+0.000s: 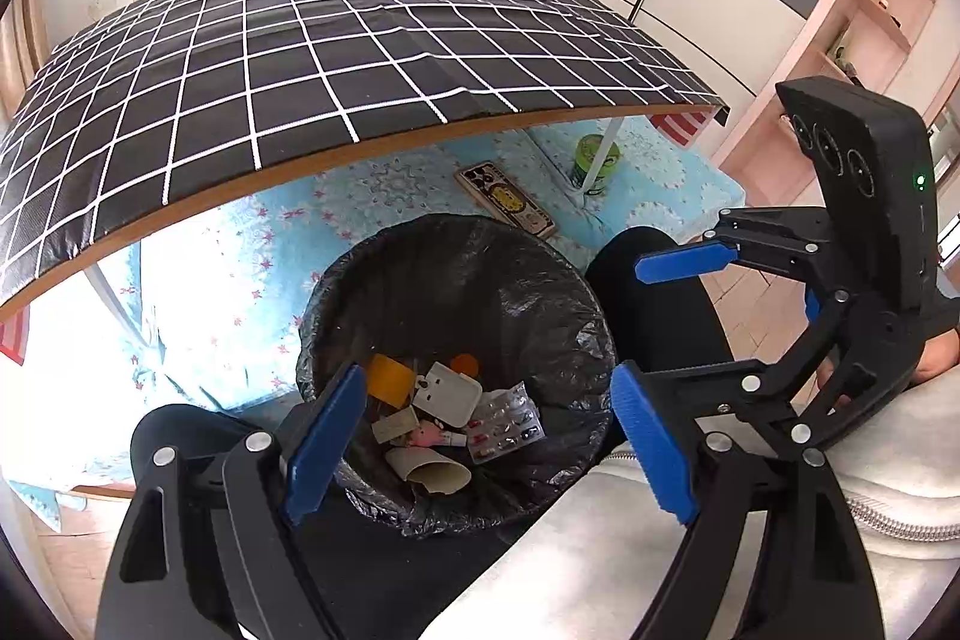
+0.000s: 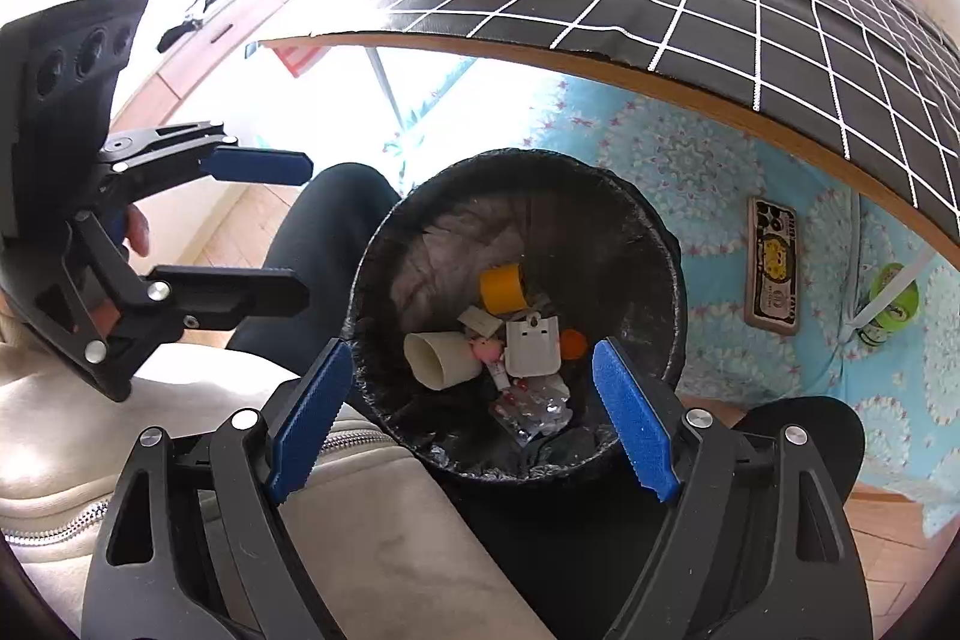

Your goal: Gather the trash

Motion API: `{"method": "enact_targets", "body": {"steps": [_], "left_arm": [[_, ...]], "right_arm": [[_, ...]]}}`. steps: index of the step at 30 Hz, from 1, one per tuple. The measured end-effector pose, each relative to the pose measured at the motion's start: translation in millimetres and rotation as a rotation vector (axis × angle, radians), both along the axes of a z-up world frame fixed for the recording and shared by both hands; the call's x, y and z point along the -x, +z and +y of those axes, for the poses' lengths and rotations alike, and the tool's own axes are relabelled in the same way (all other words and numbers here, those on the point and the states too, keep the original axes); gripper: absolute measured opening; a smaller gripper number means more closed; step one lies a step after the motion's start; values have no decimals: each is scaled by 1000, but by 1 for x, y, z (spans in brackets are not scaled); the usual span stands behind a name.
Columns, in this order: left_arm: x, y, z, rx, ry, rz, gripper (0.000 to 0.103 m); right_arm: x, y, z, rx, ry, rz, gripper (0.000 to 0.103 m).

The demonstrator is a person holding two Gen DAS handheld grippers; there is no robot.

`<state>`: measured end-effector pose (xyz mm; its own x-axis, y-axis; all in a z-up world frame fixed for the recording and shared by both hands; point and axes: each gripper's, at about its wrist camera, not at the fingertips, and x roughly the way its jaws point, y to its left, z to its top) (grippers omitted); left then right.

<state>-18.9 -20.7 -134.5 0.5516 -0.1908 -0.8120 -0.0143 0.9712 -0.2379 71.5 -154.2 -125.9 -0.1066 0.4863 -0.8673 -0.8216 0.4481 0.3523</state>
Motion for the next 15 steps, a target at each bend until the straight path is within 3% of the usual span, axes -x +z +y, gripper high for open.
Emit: {"method": "enact_targets", "body": {"steps": [15], "left_arm": [[0, -1, -1, 3, -6, 5, 81]], "right_arm": [[3, 3, 0, 13, 9, 0, 82]]}}
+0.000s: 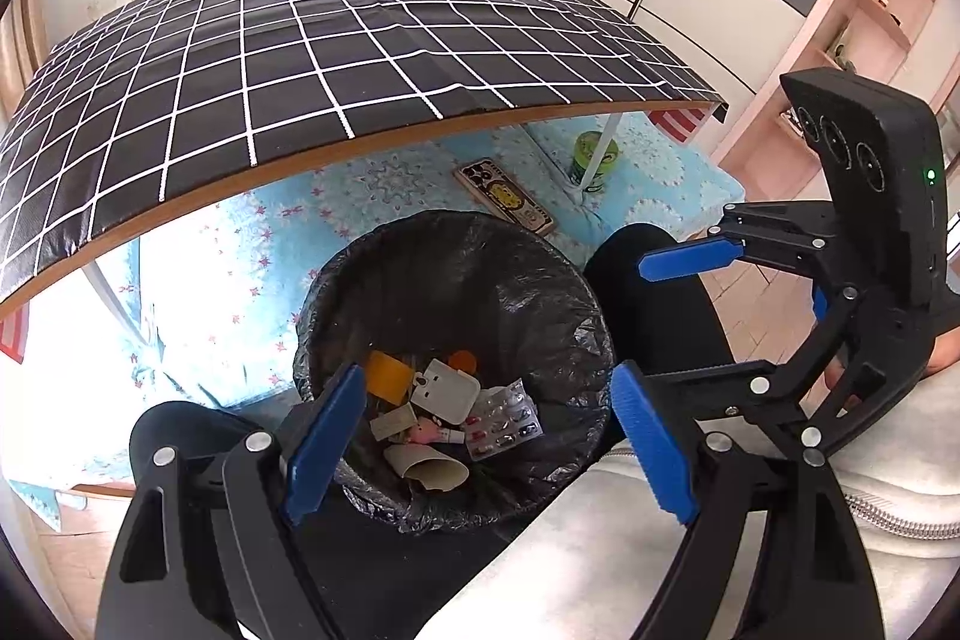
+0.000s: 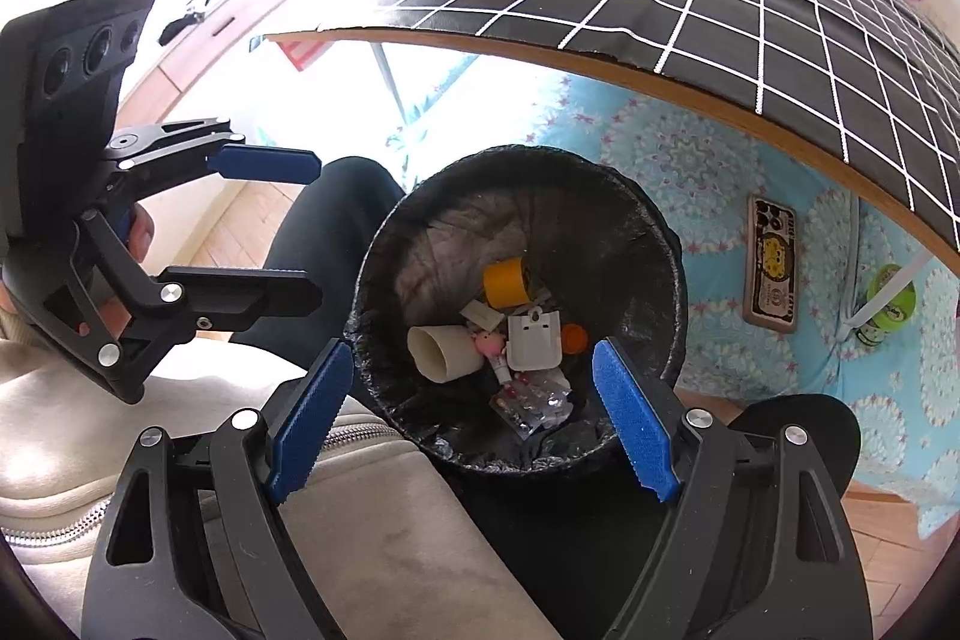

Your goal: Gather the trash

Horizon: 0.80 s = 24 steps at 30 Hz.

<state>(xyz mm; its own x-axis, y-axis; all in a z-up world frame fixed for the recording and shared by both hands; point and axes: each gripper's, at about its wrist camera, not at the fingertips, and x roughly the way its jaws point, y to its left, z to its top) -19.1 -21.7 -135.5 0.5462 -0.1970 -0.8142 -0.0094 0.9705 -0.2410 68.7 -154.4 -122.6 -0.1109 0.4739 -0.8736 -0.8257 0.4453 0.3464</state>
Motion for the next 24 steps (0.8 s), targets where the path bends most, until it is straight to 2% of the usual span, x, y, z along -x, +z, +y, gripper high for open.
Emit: {"method": "enact_targets", "body": {"steps": [24], "left_arm": [[-1, 0, -1, 0, -8, 5, 81]], "right_arm": [[-1, 1, -1, 1, -5, -7, 82]]}}
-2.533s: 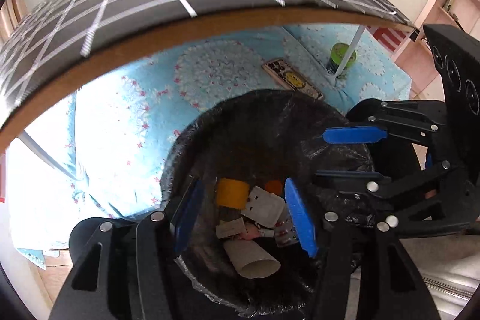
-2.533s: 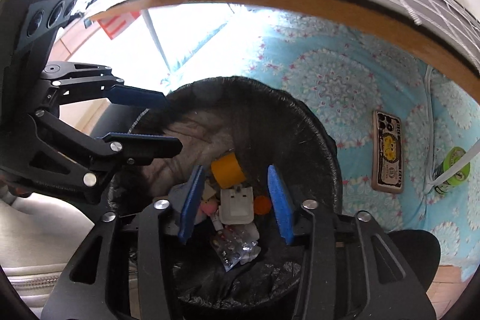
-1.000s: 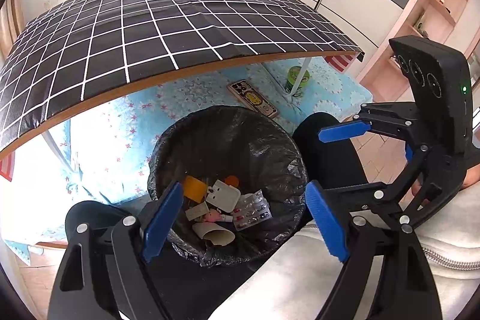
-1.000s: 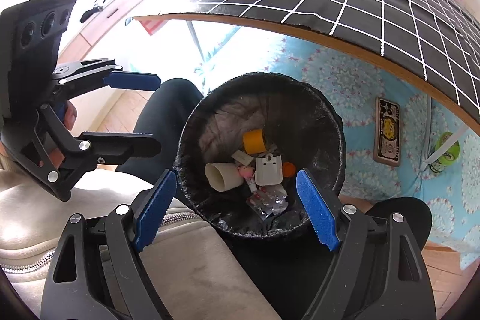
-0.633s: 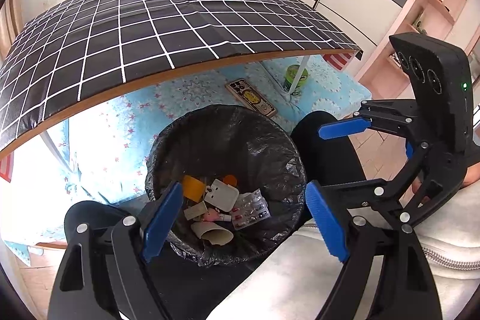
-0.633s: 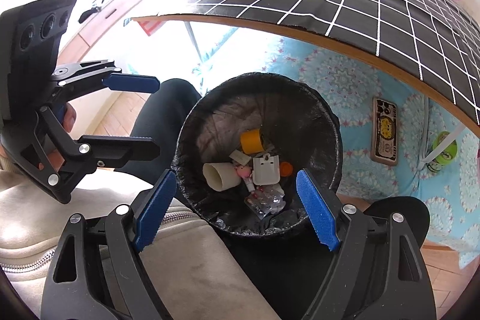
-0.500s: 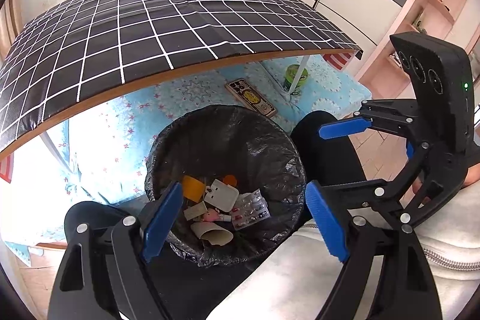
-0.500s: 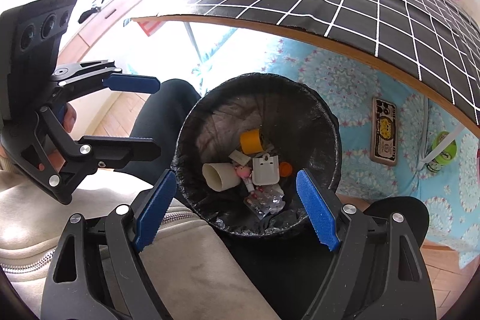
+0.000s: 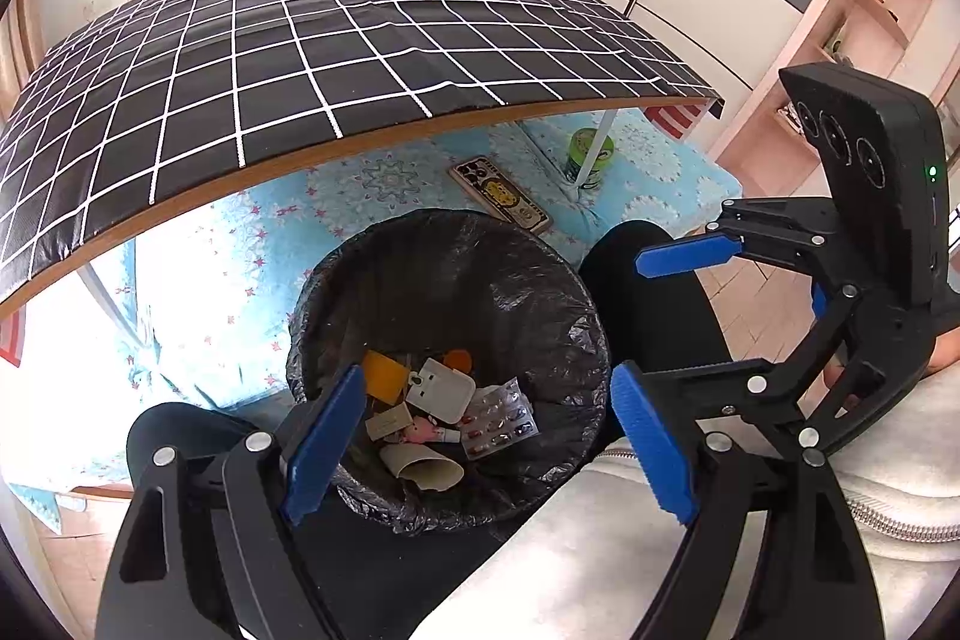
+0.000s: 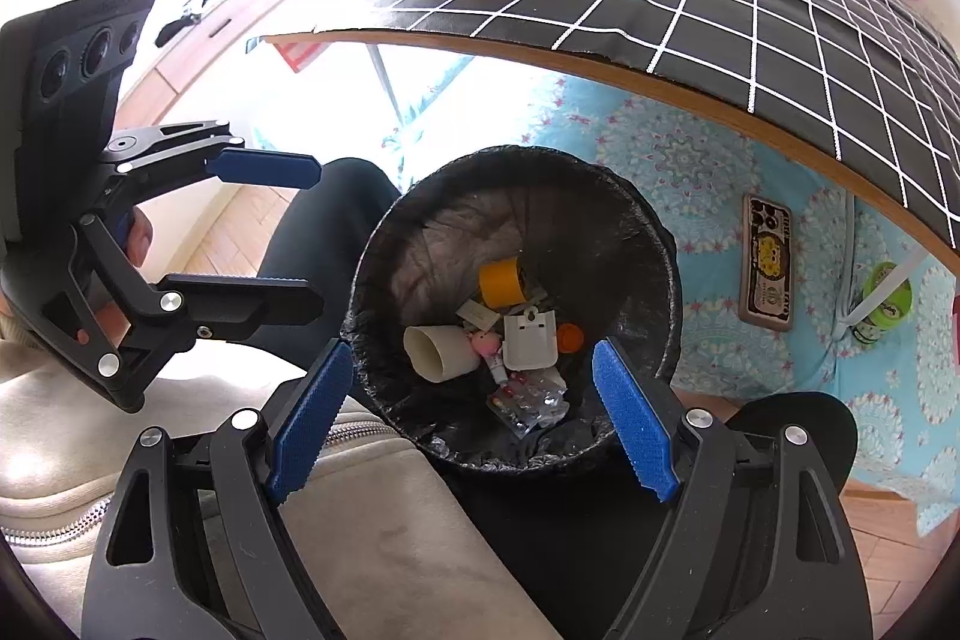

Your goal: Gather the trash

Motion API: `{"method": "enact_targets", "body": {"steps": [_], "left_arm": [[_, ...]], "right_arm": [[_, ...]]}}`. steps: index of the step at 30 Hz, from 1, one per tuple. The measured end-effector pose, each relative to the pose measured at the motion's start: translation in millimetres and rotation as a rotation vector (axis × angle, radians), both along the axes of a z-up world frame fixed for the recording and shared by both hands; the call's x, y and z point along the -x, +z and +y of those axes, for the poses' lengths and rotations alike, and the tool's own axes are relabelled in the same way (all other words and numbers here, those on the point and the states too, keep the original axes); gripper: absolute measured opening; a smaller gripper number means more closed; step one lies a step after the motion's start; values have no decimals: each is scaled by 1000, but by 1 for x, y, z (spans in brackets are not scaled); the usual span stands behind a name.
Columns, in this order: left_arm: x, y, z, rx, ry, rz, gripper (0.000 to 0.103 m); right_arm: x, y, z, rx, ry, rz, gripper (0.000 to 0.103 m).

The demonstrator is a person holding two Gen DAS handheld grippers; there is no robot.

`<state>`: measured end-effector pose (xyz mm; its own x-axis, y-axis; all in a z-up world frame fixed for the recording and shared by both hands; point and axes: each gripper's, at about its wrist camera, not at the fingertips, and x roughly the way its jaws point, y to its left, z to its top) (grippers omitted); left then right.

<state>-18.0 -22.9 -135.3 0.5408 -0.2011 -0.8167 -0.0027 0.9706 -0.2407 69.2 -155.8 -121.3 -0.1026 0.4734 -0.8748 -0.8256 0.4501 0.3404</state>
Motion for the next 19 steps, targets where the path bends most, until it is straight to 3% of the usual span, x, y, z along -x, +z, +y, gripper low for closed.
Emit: {"method": "enact_targets", "body": {"steps": [19], "left_arm": [[0, 1, -3, 3, -7, 0, 81]], "right_arm": [[-1, 0, -1, -3, 3, -1, 82]]}}
